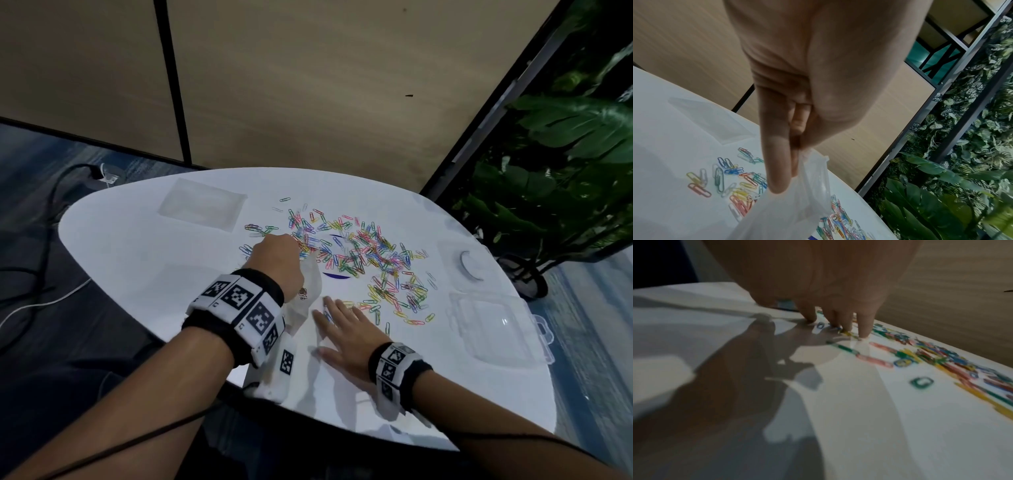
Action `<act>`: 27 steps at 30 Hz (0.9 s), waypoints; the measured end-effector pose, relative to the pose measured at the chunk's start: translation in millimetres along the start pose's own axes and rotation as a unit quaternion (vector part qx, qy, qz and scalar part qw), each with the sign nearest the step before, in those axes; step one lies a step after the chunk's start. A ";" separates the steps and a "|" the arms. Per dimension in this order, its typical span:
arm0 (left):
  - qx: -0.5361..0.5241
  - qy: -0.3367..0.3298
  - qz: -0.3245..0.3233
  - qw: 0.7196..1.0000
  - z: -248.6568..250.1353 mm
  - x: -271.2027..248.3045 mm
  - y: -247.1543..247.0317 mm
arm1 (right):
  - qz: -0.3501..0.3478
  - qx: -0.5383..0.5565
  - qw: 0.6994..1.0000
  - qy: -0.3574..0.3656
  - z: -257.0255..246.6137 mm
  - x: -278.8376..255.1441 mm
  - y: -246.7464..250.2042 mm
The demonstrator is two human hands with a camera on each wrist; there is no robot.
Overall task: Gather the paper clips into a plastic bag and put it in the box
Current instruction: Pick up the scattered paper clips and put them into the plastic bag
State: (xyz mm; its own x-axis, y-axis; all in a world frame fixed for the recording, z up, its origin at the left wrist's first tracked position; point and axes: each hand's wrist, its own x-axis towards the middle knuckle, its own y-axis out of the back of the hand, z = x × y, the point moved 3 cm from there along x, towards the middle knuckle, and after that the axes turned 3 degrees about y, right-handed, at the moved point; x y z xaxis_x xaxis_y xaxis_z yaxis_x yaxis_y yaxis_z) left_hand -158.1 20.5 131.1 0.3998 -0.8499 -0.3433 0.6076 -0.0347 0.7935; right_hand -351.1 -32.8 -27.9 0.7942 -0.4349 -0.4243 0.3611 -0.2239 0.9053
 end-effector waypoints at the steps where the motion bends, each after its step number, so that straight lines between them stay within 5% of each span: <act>1: 0.002 -0.003 -0.001 1.000 1.8 -0.5 -1.1 | 0.009 -0.019 1.000 0.007 2.5 -4.0 -7.2; 5: 0.005 -0.006 -0.008 1.000 2.0 -1.5 -3.2 | 0.049 -0.080 0.995 -0.042 43.6 -17.8 -23.3; 12: -0.004 -0.001 -0.005 1.000 -3.5 -2.1 -0.5 | 0.012 -0.022 0.982 -0.186 94.5 -12.8 -12.7; 18: 0.009 -0.001 -0.002 1.000 -1.4 1.4 -2.0 | 0.089 0.017 0.984 -0.154 96.7 3.2 15.1; 21: 0.017 -0.004 -0.001 1.000 1.1 2.2 -4.3 | 0.099 0.030 0.975 -0.197 101.7 8.9 22.5; 24: 0.014 -0.004 0.000 1.000 2.8 2.5 -5.5 | 0.152 0.126 0.939 -0.281 115.3 7.2 28.7; 27: 0.013 -0.004 0.002 1.000 4.2 2.7 -6.4 | 0.188 0.277 0.863 -0.377 135.1 -4.6 33.6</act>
State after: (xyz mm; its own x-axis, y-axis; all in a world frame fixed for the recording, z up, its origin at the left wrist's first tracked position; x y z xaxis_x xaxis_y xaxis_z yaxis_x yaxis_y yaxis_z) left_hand -163.8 16.2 127.3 0.3963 -0.8542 -0.3366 0.5880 -0.0454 0.8076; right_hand -408.6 -156.2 1.7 0.1842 -0.9655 -0.1839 -0.3078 -0.2344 0.9221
